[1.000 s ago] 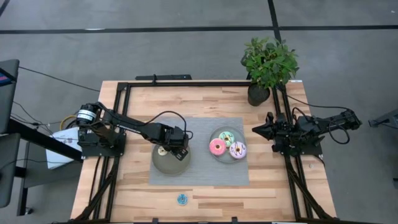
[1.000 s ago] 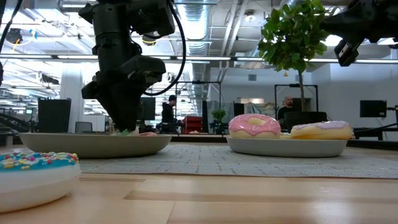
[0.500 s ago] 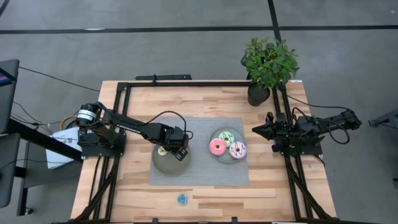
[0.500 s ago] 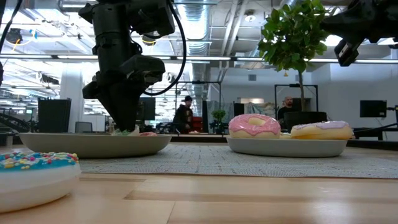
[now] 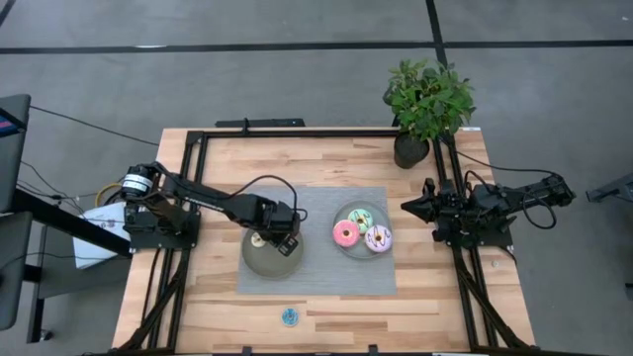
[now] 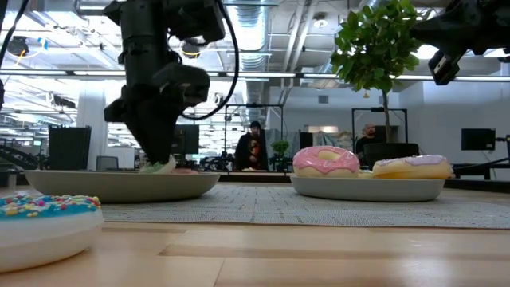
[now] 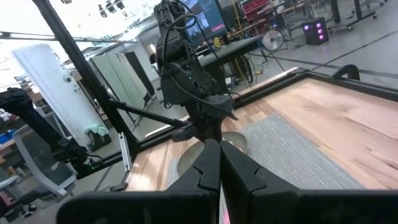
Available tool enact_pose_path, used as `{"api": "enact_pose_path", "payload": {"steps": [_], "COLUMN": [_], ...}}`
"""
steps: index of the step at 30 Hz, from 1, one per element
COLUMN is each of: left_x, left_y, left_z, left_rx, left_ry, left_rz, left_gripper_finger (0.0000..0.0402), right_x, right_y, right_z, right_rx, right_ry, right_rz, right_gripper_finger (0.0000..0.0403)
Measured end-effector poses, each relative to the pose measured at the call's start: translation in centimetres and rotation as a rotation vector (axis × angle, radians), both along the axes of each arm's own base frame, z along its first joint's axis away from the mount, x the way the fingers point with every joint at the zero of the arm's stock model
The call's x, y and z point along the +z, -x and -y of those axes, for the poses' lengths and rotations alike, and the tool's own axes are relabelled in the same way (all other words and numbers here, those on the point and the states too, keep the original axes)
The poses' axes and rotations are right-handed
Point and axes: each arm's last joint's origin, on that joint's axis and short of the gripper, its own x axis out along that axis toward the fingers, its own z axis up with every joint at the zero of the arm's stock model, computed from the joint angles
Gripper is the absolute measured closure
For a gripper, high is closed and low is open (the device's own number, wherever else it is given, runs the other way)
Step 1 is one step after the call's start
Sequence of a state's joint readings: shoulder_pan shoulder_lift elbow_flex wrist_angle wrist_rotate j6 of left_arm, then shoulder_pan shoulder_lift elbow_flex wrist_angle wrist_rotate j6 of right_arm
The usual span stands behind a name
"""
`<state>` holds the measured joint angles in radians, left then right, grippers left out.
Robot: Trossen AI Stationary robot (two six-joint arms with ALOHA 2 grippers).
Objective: Pick & Place donuts
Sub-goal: Adjust the small green donut on the brown plate
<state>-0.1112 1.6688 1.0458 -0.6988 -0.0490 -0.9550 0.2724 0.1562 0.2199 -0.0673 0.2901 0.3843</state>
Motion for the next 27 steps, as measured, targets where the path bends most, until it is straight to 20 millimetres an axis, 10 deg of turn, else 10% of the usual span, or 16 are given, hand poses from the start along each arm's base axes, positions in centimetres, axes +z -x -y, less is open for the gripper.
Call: {"api": "enact_pose_path", "payload": {"steps": [11, 27], "left_x": [2.0, -0.7], "left_y": [0.3, -0.8], "left_z": [-0.1, 0.1], "left_rx": [-0.043, -0.06], "left_ry": [-0.024, -0.015], "left_rz": [-0.114, -0.185], "left_gripper_finger": [0.0331, 0.0331], "right_x": [0.0, 0.0], "right_y": [0.0, 0.0], "right_z": [0.0, 0.0], "right_rx": [0.0, 0.0], "right_ry": [0.0, 0.0], "right_rz": [0.0, -0.001], "right_gripper_finger": [0.0403, 0.0403]}}
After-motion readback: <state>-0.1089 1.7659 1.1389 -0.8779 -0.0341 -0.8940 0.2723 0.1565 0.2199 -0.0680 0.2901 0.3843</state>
